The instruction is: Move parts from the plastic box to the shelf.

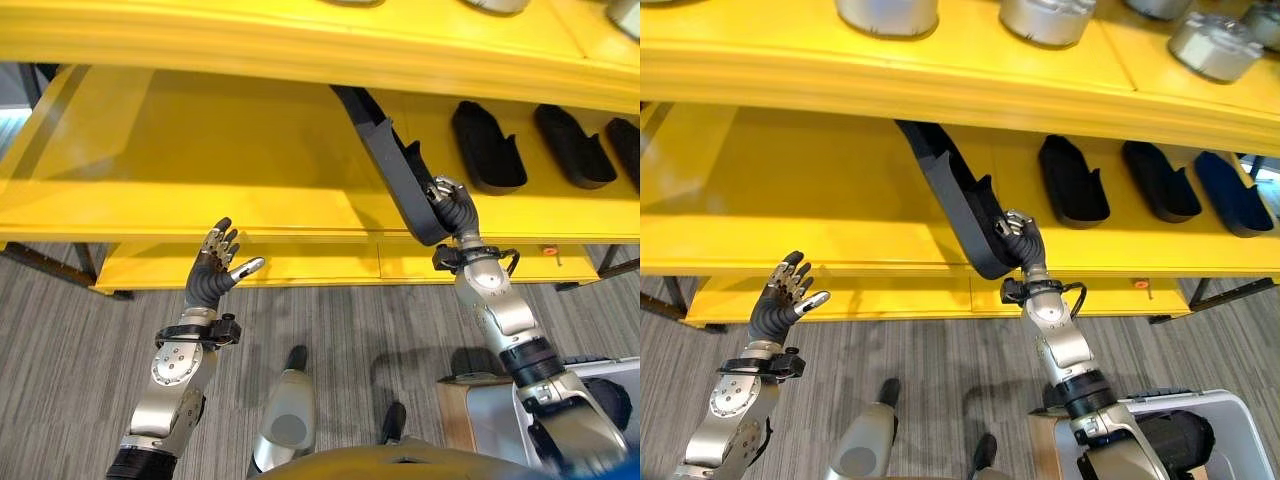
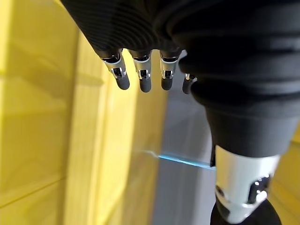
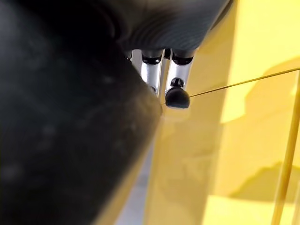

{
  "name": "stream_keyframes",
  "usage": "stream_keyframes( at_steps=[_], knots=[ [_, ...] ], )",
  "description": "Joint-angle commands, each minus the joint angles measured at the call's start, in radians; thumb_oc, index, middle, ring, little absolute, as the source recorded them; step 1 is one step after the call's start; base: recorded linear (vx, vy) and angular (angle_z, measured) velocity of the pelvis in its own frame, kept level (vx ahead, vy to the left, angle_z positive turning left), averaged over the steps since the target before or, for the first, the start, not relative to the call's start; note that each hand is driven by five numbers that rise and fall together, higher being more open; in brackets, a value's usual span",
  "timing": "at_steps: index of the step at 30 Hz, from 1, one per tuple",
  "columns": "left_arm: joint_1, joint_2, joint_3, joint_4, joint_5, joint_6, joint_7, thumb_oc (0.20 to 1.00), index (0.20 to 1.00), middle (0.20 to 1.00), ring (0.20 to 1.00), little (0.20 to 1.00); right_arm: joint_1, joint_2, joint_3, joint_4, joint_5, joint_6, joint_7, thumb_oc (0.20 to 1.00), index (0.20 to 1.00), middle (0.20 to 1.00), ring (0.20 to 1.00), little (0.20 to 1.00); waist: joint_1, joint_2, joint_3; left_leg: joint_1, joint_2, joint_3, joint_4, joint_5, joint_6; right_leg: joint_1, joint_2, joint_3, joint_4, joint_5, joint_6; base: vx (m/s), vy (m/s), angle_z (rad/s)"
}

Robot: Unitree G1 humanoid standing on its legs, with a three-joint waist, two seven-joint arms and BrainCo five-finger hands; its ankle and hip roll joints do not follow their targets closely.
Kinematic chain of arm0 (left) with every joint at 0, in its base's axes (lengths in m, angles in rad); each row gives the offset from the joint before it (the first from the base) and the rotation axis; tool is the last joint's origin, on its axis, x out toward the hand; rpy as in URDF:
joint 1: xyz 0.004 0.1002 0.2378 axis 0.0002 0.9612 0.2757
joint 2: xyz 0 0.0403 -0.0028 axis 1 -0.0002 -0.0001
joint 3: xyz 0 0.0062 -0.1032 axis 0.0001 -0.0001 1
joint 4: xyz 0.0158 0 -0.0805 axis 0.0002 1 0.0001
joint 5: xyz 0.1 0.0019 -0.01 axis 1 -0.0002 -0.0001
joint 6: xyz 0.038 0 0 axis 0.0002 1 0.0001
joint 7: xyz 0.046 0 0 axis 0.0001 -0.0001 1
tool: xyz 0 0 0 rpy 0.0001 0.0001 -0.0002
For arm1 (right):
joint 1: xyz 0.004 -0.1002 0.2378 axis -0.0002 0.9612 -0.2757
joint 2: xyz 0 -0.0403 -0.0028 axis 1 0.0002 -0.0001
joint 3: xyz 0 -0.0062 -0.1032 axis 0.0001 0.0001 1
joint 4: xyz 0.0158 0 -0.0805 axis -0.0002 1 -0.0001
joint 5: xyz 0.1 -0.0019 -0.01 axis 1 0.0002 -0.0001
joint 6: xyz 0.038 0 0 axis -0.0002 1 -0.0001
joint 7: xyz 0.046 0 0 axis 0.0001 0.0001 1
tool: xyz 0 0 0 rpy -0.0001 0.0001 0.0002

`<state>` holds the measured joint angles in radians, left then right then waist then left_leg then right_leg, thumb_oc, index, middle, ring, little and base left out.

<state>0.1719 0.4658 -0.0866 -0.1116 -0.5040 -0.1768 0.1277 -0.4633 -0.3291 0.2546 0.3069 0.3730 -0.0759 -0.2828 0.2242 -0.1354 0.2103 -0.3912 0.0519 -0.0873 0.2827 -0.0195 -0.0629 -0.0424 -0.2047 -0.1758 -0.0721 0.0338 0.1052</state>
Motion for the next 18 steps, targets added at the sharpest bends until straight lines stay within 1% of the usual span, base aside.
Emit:
stream_keyframes(
  at_steps=[1, 3, 5, 8, 9, 10, 13, 14, 15, 18],
  knots=[
    [0.013, 0.043, -0.023, -0.103, -0.03, -0.052, 0.01, 1.0, 1.0, 1.0, 1.0, 1.0, -0.097, -0.061, -0.038, -0.051, 0.035, -0.066, -0.05, 0.2, 0.2, 0.2, 0.2, 0.2, 0.024, 0.033, 0.002, -0.017, 0.003, -0.009, -0.121, 0.069, -0.005, 0.085, -0.061, -0.05, 0.1, -0.091, 0.065, -0.03, -0.003, 0.14],
    [0.003, 0.062, -0.038, -0.112, -0.041, -0.06, 0.014, 1.0, 1.0, 1.0, 1.0, 1.0, -0.214, -0.095, -0.042, 0.049, 0.032, -0.059, -0.093, 0.2, 0.2, 0.2, 0.2, 0.2, 0.047, 0.047, 0.035, -0.053, -0.006, -0.024, -0.111, 0.074, -0.006, 0.064, -0.061, -0.068, 0.11, -0.094, 0.062, -0.05, -0.016, 0.09],
    [-0.011, 0.071, -0.052, -0.119, -0.059, -0.07, 0.022, 1.0, 1.0, 1.0, 1.0, 1.0, -0.351, -0.131, -0.027, 0.162, 0.004, -0.048, -0.132, 0.2, 0.2, 0.2, 0.2, 0.2, 0.061, 0.065, 0.072, -0.086, -0.016, -0.04, -0.093, 0.074, -0.005, 0.035, -0.058, -0.078, 0.132, -0.101, 0.057, -0.04, -0.015, 0.29],
    [-0.022, 0.073, -0.061, -0.126, -0.065, -0.077, 0.028, 1.0, 1.0, 1.0, 1.0, 1.0, -0.425, -0.147, -0.023, 0.226, -0.013, -0.042, -0.154, 0.2, 0.2, 0.2, 0.2, 0.2, 0.068, 0.075, 0.091, -0.103, -0.019, -0.047, -0.082, 0.072, -0.005, 0.018, -0.058, -0.084, 0.147, -0.107, 0.053, -0.01, -0.007, 0.11],
    [-0.036, 0.079, -0.075, -0.13, -0.066, -0.082, 0.032, 1.0, 1.0, 1.0, 1.0, 1.0, -0.487, -0.157, -0.02, 0.296, -0.022, -0.04, -0.174, 0.2, 0.2, 0.2, 0.2, 0.2, 0.073, 0.084, 0.11, -0.118, -0.024, -0.052, -0.069, 0.065, -0.005, 0.008, -0.058, -0.087, 0.159, -0.118, 0.051, -0.01, -0.011, 0.07],
    [-0.038, 0.078, -0.075, -0.13, -0.066, -0.082, 0.032, 1.0, 1.0, 1.0, 1.0, 1.0, -0.49, -0.158, -0.02, 0.298, -0.022, -0.041, -0.174, 0.2, 0.2, 0.2, 0.2, 0.2, 0.073, 0.085, 0.109, -0.121, -0.024, -0.053, -0.072, 0.071, -0.004, 0.004, -0.057, -0.087, 0.158, -0.114, 0.052, 0.01, -0.015, 0.09],
    [-0.061, 0.084, -0.094, -0.137, -0.07, -0.093, 0.039, 1.0, 1.0, 1.0, 1.0, 1.0, -0.585, -0.178, -0.014, 0.416, -0.016, -0.042, -0.199, 0.2, 0.2, 0.2, 0.2, 0.2, 0.08, 0.094, 0.13, -0.141, -0.033, -0.062, -0.057, 0.062, -0.004, -0.01, -0.058, -0.092, 0.17, -0.123, 0.05, 0.02, -0.004, 0.07],
    [-0.077, 0.087, -0.109, -0.137, -0.071, -0.098, 0.046, 1.0, 1.0, 1.0, 1.0, 1.0, -0.649, -0.191, -0.009, 0.51, -0.018, -0.038, -0.218, 0.2, 0.2, 0.2, 0.2, 0.2, 0.086, 0.097, 0.14, -0.154, -0.038, -0.067, -0.05, 0.059, -0.002, -0.018, -0.057, -0.092, 0.174, -0.126, 0.048, 0.0, 0.0, 0.1],
    [-0.079, 0.086, -0.109, -0.136, -0.071, -0.098, 0.046, 1.0, 1.0, 1.0, 1.0, 1.0, -0.653, -0.192, -0.008, 0.514, -0.017, -0.04, -0.217, 0.2, 0.2, 0.2, 0.2, 0.2, 0.086, 0.098, 0.141, -0.155, -0.038, -0.067, -0.049, 0.059, -0.002, -0.018, -0.057, -0.092, 0.174, -0.126, 0.048, 0.01, 0.001, 0.09],
    [-0.109, 0.088, -0.129, -0.139, -0.07, -0.104, 0.055, 1.0, 1.0, 1.0, 1.0, 1.0, -0.736, -0.211, 0.016, 0.617, -0.023, -0.037, -0.23, 0.2, 0.2, 0.2, 0.2, 0.2, 0.095, 0.101, 0.153, -0.175, -0.044, -0.071, -0.04, 0.057, -0.001, -0.028, -0.055, -0.094, 0.176, -0.128, 0.046, 0.01, 0.0, 0.05]
  ],
)
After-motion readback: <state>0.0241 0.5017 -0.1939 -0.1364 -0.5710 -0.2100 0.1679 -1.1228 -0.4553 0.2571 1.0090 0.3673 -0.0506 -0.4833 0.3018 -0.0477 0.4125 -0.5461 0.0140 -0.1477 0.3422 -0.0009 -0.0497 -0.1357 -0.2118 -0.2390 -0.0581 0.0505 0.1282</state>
